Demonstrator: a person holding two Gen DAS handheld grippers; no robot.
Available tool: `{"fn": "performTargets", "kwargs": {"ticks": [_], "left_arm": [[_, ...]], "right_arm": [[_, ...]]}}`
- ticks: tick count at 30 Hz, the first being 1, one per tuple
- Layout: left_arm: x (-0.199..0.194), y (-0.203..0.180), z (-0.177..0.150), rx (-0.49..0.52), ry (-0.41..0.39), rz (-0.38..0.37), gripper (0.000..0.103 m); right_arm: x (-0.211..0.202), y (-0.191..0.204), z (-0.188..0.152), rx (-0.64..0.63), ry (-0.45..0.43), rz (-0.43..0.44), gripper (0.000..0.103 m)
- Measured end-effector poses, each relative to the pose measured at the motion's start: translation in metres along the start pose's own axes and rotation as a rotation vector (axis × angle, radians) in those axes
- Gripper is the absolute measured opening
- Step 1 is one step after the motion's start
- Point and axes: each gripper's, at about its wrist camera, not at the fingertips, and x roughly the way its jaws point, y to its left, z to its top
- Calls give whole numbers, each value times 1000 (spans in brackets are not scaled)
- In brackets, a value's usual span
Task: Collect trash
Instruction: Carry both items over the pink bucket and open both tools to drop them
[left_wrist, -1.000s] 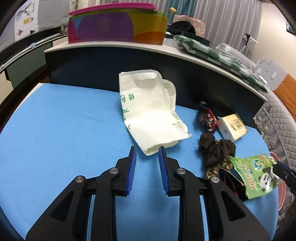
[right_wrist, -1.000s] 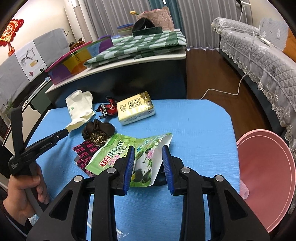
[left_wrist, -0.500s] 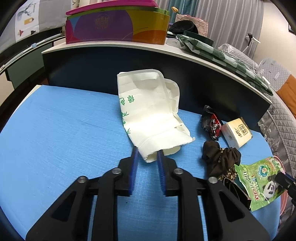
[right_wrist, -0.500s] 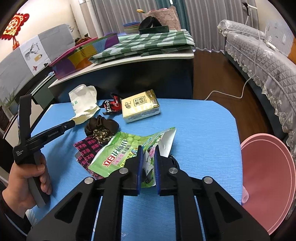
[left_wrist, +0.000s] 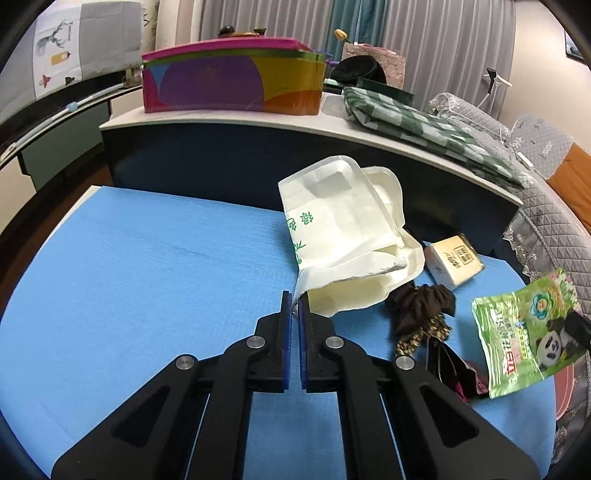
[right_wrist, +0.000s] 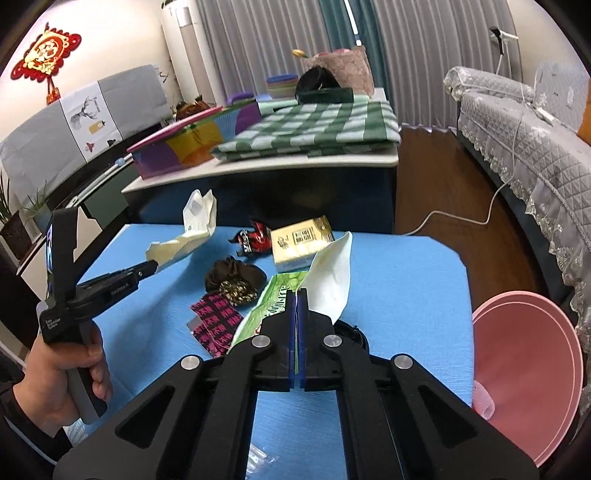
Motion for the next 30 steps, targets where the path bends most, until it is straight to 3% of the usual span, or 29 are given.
{"fn": "performTargets", "kwargs": {"ticks": [17,30], "left_arm": [[-68,-27,-22,49,-59,-77,3],[-101,-48,-39,47,-75,-138,3]], "right_arm": [[-57,2,2,-14,-130,-63,1],[-106,-18,-3,3,-208,-116,1]]}}
